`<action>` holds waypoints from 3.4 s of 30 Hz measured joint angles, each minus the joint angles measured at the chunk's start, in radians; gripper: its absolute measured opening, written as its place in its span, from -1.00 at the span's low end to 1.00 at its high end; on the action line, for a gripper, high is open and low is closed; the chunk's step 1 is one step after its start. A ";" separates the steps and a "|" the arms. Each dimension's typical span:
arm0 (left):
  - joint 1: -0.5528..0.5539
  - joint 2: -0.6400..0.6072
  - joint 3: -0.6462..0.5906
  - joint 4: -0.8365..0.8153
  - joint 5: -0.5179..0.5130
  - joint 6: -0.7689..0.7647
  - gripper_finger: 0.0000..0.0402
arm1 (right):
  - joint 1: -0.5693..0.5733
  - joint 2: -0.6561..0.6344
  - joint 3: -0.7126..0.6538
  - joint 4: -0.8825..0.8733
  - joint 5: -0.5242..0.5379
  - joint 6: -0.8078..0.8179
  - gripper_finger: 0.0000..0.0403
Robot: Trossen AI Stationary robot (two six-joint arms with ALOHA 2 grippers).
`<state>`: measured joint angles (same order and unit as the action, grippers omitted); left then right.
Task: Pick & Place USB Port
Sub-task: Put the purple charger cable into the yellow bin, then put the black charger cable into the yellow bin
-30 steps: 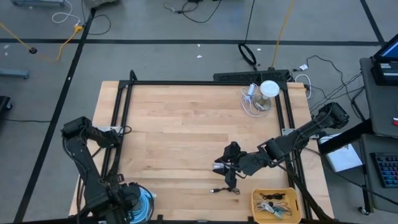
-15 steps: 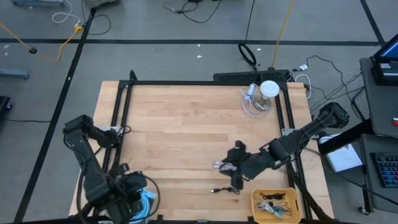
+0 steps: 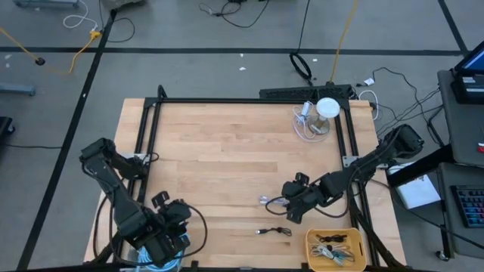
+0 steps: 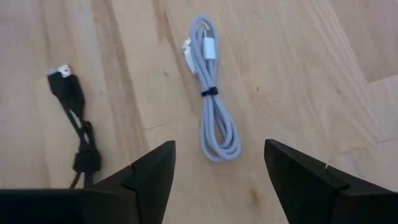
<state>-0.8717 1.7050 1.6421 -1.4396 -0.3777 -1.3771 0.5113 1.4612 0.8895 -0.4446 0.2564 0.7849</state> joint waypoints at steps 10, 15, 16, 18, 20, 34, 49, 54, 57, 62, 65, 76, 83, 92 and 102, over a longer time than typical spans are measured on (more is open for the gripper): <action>0.018 0.000 0.000 0.014 -0.034 -0.013 -0.19 | -0.063 0.031 0.001 0.146 -0.036 -0.111 0.25; 0.027 0.000 0.000 0.039 -0.035 -0.013 -0.19 | -0.097 0.114 0.001 0.158 -0.110 -0.150 0.25; 0.027 0.000 0.000 0.042 -0.035 -0.013 -0.19 | -0.102 0.131 0.001 0.170 -0.128 -0.158 0.25; 0.027 0.000 0.000 0.047 -0.035 -0.014 -0.19 | -0.106 0.162 0.001 0.207 -0.148 -0.175 0.25; 0.027 0.000 0.000 0.047 -0.034 -0.020 -0.19 | -0.109 0.198 0.001 0.244 -0.158 -0.185 0.25; 0.027 0.000 0.000 0.045 -0.041 -0.004 -0.19 | -0.110 0.261 0.002 0.265 -0.145 -0.171 -0.82; 0.084 0.000 0.000 0.066 -0.125 0.110 -0.19 | 0.252 -0.115 0.305 -0.469 -0.101 0.191 -0.89; 0.113 0.000 0.000 0.101 -0.128 0.180 -0.19 | 0.470 -0.075 0.315 -0.490 -0.111 0.447 -0.89; 0.133 0.000 0.000 0.117 -0.128 0.212 -0.19 | 0.559 -0.008 0.314 -0.494 -0.110 0.563 -0.89; 0.168 0.000 0.000 0.130 -0.125 0.284 -0.19 | 0.614 0.093 0.314 -0.455 -0.157 0.625 -0.89; 0.194 0.000 0.000 0.142 -0.106 0.331 -0.19 | 0.624 0.138 0.314 -0.393 -0.184 0.625 -0.89; 0.289 0.030 -0.004 0.388 0.013 0.532 -0.19 | 0.628 0.119 0.314 -0.292 -0.191 0.703 -0.40; 0.376 0.167 -0.018 0.627 0.125 0.750 -0.18 | 0.630 0.058 0.314 -0.247 -0.178 0.774 -0.11; 0.462 0.417 -0.004 0.969 0.328 0.886 -0.19 | 0.603 -0.017 0.315 -0.226 -0.070 0.691 0.03; 0.492 0.456 0.005 1.128 0.357 0.854 -0.19 | 0.483 -0.154 0.315 -0.340 0.310 0.487 0.03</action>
<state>-0.3792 2.1613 1.6470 -0.3113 -0.0204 -0.5235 0.9939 1.3076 1.2049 -0.7849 0.5663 1.2715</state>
